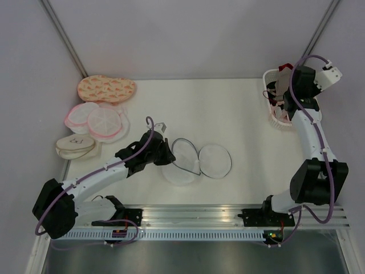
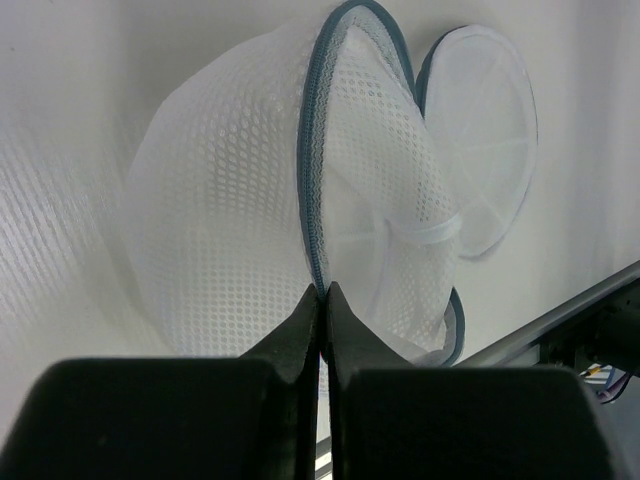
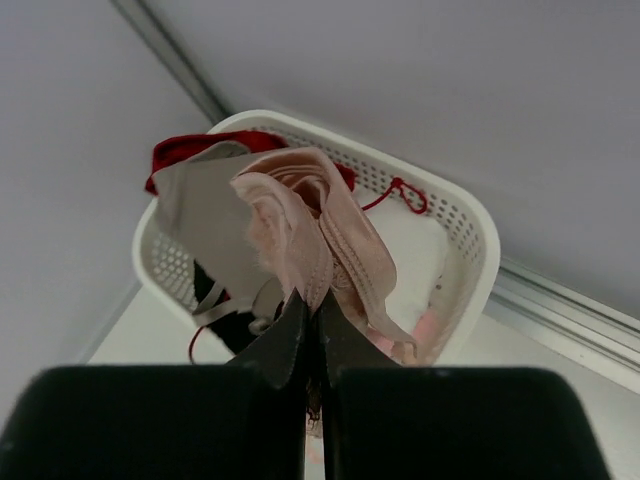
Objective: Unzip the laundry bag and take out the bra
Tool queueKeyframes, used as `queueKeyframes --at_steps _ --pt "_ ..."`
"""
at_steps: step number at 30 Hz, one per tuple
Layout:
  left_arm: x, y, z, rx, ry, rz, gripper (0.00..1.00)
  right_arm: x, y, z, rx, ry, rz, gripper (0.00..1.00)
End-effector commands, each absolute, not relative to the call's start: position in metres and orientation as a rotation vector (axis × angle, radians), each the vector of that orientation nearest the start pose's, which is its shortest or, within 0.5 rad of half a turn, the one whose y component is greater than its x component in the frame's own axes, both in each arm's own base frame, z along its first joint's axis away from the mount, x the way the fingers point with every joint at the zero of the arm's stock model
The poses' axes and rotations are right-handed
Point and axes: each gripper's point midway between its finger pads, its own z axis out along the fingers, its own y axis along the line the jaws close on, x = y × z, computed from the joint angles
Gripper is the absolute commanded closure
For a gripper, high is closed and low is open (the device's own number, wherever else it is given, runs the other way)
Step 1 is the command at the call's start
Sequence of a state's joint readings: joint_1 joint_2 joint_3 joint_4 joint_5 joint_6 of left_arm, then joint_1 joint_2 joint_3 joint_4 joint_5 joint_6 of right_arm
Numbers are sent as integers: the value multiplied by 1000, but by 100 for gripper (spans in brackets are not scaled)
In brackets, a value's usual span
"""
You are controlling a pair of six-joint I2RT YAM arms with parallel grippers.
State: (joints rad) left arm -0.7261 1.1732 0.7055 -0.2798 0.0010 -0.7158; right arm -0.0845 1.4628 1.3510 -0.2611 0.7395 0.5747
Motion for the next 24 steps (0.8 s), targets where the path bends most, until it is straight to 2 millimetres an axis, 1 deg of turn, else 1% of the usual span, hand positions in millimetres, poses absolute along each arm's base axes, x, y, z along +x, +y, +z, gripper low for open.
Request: queueKeyframes --at_steps 1,2,3,4,5,6,7,9,10,11,12,13,14,15,16,17,18,19,20,22,23,24 --pt "222 -235 116 -43 2406 -742 98 436 -174 317 1127 1368 -347 100" --pt "221 -235 116 -41 2407 -740 98 441 -178 313 1127 1372 -347 99" --pt "220 -234 117 -46 2410 -738 98 449 -182 320 1124 1360 -327 99" --pt "220 -234 117 -47 2412 -739 98 452 -190 318 1138 1365 -327 99" --pt "218 -233 117 -49 2416 -737 98 465 -194 305 1140 1393 -334 100" --pt "218 -232 118 -49 2416 -737 98 473 -198 315 1136 1375 -314 100" --pt "214 -234 118 -39 2428 -761 98 485 -201 309 1132 1373 -299 100" --pt "211 -233 119 -48 2431 -770 98 500 -204 315 1107 1358 -220 99" --pt "210 -232 120 -50 2431 -771 98 510 -207 311 1107 1350 -190 100" --pt "209 -231 120 -56 2433 -766 98 516 -210 311 1107 1349 -170 99" --pt "208 -228 122 -65 2431 -761 98 521 -217 326 1104 1312 -149 100" --pt "208 -227 123 -73 2427 -756 98 533 -219 316 1099 1336 -135 100" --pt "207 -226 123 -76 2428 -754 98 538 -222 317 1102 1330 -136 100" --pt "205 -224 125 -79 2426 -758 98 544 -225 331 1095 1300 -125 99" --pt "205 -224 127 -79 2423 -760 98 554 -226 316 1097 1333 -127 100" --pt "205 -223 128 -84 2424 -759 98 561 -228 325 1084 1323 -118 99" --pt "204 -223 130 -85 2420 -764 98 568 -227 318 1081 1344 -113 100" --pt "206 -219 129 -100 2415 -738 98 574 -228 293 1096 1405 -124 100" --pt "206 -219 130 -105 2408 -740 98 578 -227 286 1100 1426 -121 100" --pt "206 -218 132 -115 2403 -742 98 577 -226 258 1131 1476 -129 99" --pt "206 -218 132 -115 2400 -744 98 572 -225 238 1154 1512 -146 98" --pt "206 -218 133 -115 2398 -745 98 571 -224 229 1173 1527 -147 91"
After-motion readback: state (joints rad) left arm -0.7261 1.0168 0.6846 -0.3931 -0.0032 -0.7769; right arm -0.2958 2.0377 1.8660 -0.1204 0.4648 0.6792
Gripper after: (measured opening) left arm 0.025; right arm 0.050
